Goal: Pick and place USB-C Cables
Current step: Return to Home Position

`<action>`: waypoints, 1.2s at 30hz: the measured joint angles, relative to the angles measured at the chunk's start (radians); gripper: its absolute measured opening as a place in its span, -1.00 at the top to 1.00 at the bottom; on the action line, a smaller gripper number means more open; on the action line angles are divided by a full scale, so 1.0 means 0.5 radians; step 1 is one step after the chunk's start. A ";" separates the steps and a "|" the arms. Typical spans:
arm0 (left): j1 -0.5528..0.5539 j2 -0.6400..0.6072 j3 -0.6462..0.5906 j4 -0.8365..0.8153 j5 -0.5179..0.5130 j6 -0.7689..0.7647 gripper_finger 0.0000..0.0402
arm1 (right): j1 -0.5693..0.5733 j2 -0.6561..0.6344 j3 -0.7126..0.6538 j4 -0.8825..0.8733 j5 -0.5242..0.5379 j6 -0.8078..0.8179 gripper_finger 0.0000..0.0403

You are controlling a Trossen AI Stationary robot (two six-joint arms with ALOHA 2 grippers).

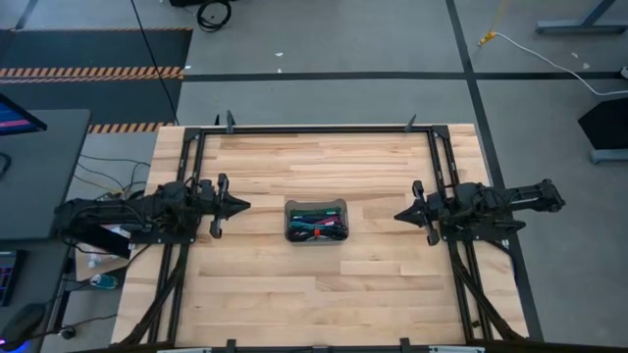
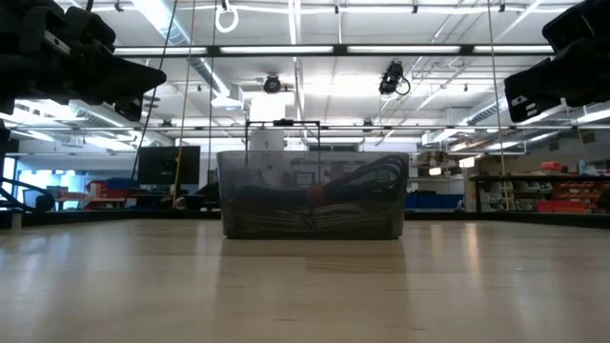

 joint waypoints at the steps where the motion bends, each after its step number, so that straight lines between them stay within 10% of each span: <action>1: 0.000 0.000 0.000 0.000 0.000 0.000 0.88 | 0.000 0.000 0.000 0.000 0.000 -0.001 0.94; 36: 0.000 0.000 -0.001 0.001 0.000 -0.053 0.88 | 0.000 0.000 0.000 0.043 -0.008 0.015 0.94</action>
